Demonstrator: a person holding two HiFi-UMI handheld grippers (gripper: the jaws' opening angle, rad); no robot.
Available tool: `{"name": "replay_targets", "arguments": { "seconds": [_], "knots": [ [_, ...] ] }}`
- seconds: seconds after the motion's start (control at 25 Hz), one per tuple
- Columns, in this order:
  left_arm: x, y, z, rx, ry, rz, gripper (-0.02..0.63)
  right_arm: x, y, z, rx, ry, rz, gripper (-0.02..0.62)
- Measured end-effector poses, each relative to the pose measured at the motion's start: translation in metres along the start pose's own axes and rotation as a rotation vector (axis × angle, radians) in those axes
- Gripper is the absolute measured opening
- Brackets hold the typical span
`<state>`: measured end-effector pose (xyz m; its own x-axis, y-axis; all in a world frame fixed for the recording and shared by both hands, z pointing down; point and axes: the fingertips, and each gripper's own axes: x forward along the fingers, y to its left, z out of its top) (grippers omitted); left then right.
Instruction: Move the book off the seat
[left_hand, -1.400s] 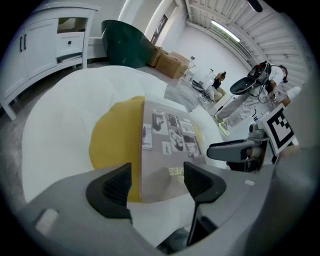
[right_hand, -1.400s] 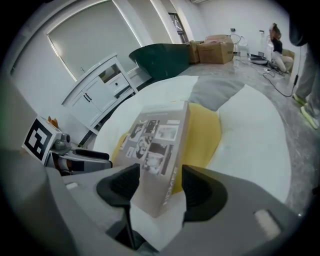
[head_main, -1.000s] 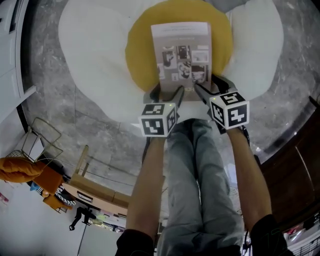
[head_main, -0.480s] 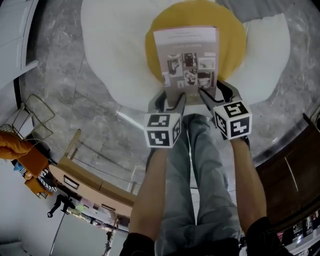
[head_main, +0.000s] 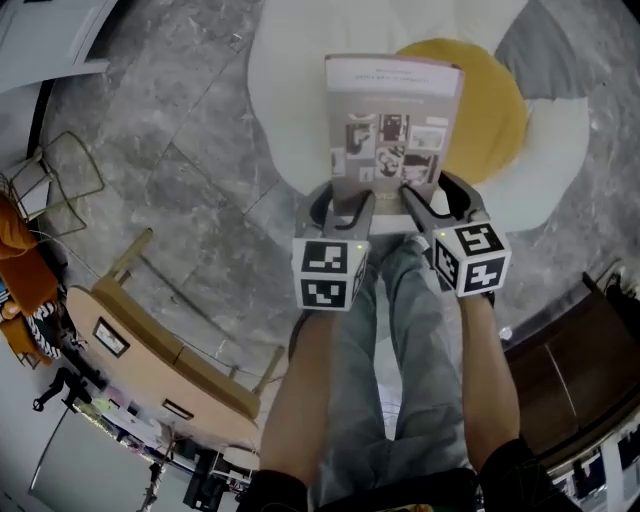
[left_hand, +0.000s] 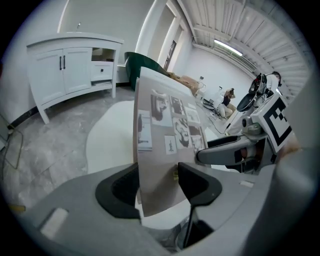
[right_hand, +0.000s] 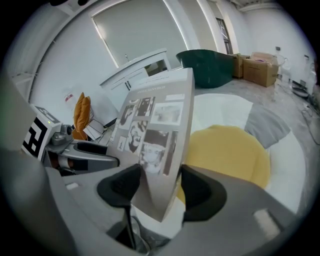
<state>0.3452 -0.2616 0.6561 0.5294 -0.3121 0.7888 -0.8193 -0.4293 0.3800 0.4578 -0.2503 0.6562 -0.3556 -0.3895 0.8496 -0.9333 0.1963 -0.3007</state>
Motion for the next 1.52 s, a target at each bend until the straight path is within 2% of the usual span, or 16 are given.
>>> {"name": "replay_targets", "arguments": {
  "seconds": [0.16,0.32,0.48,0.68,1.0,1.24,1.44,1.52],
  "knots": [
    [-0.072,0.062,-0.016,-0.055,-0.06,0.069,0.241,0.013,0.091,0.016,-0.092,0.001,0.066,0.261],
    [-0.141,0.134,-0.04,-0.151,-0.141,0.153,0.241,0.04,0.189,0.033,-0.223,0.021,0.139,0.261],
    [-0.18,0.152,-0.052,-0.245,-0.194,0.229,0.241,0.039,0.233,0.042,-0.327,0.037,0.204,0.259],
    [-0.244,0.206,-0.092,-0.419,-0.285,0.374,0.241,0.064,0.328,0.046,-0.522,0.087,0.333,0.259],
    [-0.343,0.251,-0.173,-0.611,-0.36,0.537,0.241,0.07,0.462,0.01,-0.737,0.163,0.469,0.259],
    [-0.43,0.284,-0.25,-0.818,-0.44,0.728,0.241,0.074,0.588,-0.029,-0.95,0.225,0.652,0.259],
    [-0.485,0.288,-0.292,-0.913,-0.473,0.835,0.241,0.062,0.654,-0.06,-1.057,0.263,0.754,0.258],
    [-0.504,0.288,-0.318,-0.973,-0.489,0.869,0.244,0.056,0.681,-0.08,-1.133,0.283,0.786,0.258]
  ]
}}
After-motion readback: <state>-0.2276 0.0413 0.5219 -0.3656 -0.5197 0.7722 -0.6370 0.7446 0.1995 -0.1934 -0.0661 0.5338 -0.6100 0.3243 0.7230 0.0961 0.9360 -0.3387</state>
